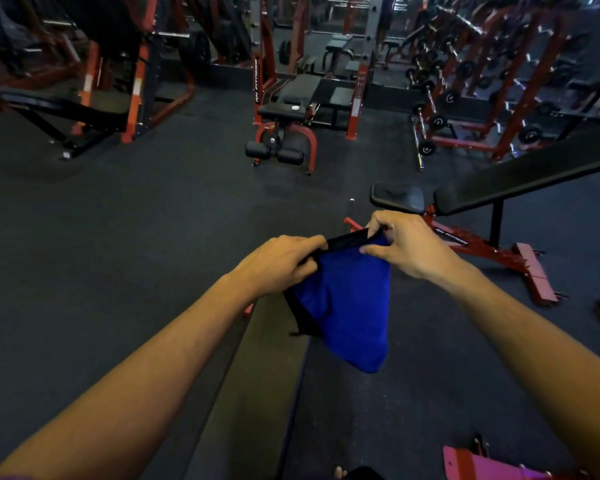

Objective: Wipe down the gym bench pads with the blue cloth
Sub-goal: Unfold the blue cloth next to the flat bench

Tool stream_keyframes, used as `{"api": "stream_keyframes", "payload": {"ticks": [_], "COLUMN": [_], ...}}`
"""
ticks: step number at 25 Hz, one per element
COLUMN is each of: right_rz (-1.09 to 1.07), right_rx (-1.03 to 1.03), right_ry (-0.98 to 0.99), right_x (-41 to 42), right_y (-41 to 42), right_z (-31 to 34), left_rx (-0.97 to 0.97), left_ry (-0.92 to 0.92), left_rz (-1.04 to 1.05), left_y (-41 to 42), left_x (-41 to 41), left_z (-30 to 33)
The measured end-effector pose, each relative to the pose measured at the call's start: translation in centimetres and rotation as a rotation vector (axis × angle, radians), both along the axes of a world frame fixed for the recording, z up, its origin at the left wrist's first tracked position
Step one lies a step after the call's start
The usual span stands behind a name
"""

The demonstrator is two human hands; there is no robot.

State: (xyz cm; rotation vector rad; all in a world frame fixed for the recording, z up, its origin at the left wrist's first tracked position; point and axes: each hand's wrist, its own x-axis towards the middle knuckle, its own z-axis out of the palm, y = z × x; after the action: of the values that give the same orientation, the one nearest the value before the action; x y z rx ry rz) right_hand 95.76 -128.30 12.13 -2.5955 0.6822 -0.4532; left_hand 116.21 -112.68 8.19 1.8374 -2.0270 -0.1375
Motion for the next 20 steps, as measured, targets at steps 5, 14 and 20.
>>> {"api": "stream_keyframes", "payload": {"ticks": [5, 14, 20], "right_rz": [-0.015, -0.137, -0.425], "right_rx": [0.234, 0.92, 1.087], "right_ry": [-0.24, -0.426, -0.361], "right_x": [-0.4, 1.8, 3.6], "right_y": [-0.2, 1.8, 2.5], "right_z": [-1.3, -3.3, -8.4], "left_rx": [-0.265, -0.339, 0.172], "left_ry": [0.094, 1.283, 1.66], "left_rz": [0.259, 0.314, 0.464], "left_y": [0.9, 1.2, 4.0], "left_x": [1.2, 0.3, -4.7], "left_z": [-0.6, -1.4, -11.7]}}
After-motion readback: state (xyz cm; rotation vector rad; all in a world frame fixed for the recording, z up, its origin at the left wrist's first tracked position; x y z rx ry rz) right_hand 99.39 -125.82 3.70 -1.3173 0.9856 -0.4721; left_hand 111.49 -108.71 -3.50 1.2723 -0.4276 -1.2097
